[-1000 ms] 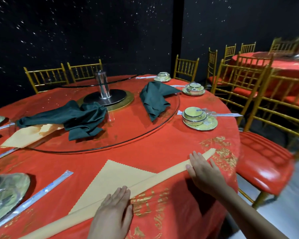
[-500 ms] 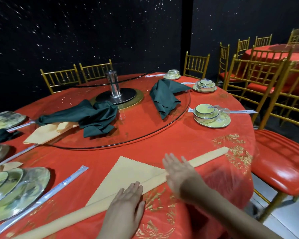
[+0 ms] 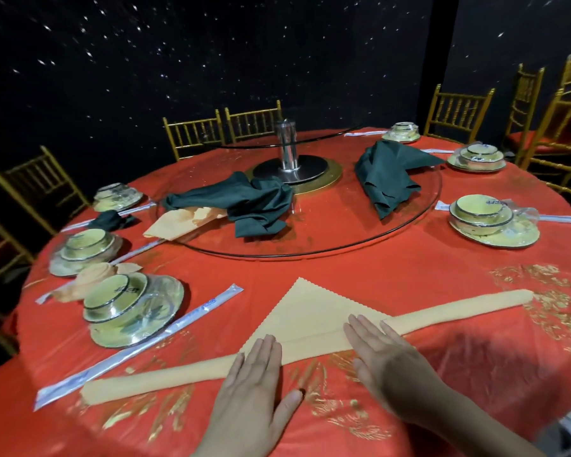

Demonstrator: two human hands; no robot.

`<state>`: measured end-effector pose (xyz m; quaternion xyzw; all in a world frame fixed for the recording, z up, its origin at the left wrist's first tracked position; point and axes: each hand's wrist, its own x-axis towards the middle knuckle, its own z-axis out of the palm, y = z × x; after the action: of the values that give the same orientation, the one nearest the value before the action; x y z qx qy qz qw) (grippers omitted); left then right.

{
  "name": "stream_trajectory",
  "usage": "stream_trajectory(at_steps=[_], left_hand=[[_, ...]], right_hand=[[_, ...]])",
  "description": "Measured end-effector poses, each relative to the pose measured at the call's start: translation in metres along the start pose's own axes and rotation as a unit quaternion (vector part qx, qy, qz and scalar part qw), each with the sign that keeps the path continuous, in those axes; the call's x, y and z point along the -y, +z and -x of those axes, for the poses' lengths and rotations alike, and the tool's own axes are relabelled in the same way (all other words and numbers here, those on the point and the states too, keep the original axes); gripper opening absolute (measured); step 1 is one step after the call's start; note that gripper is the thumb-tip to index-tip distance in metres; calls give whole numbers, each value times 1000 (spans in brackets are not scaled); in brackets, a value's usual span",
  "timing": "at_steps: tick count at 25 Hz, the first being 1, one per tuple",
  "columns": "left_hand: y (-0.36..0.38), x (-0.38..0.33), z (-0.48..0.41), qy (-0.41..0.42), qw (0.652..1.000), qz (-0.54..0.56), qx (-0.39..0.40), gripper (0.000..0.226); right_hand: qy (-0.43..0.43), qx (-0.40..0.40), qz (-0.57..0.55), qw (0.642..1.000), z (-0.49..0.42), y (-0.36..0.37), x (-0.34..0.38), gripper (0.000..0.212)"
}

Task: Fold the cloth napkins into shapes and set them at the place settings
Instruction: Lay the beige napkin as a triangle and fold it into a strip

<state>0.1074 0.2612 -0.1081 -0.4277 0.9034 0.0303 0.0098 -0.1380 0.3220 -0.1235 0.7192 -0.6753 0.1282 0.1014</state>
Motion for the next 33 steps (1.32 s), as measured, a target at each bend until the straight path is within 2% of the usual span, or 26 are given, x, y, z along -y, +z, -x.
stream_trajectory(at_steps=[6,9,10,16,20,25,27,28,30,33], left_hand=[[-4,48,29,-99,995,-3,5,79],[-3,68,36,-84,994,19,-63,105],[-5,74,40,-95,993,36,-53,108],[-10,104,59,-121,991,38,-30,109],[-11,126,68,-144,988,52,-24,106],[-28,117,60,-168,984,49,-40,128],[-37,93,43,-109,986,22,-122,116],[-37,78,33,-68,986,28,-148,97],[-29,50,17,20,987,67,-147,54],[-19,27,0,58,986,61,-146,27]], right_hand=[[2,7,10,1000,0,1,-2,57],[-18,0,17,1000,0,5,-6,57],[-19,-3,15,1000,0,6,-7,57],[-22,-13,8,1000,0,8,-9,58],[-14,6,-16,1000,-2,2,-9,54],[0,21,-29,999,0,10,-17,53],[-10,22,-33,999,-2,10,-16,54],[-13,42,-41,998,-3,6,-15,53],[-8,85,-58,995,-5,2,-12,49],[23,69,-95,993,-11,5,-12,58]])
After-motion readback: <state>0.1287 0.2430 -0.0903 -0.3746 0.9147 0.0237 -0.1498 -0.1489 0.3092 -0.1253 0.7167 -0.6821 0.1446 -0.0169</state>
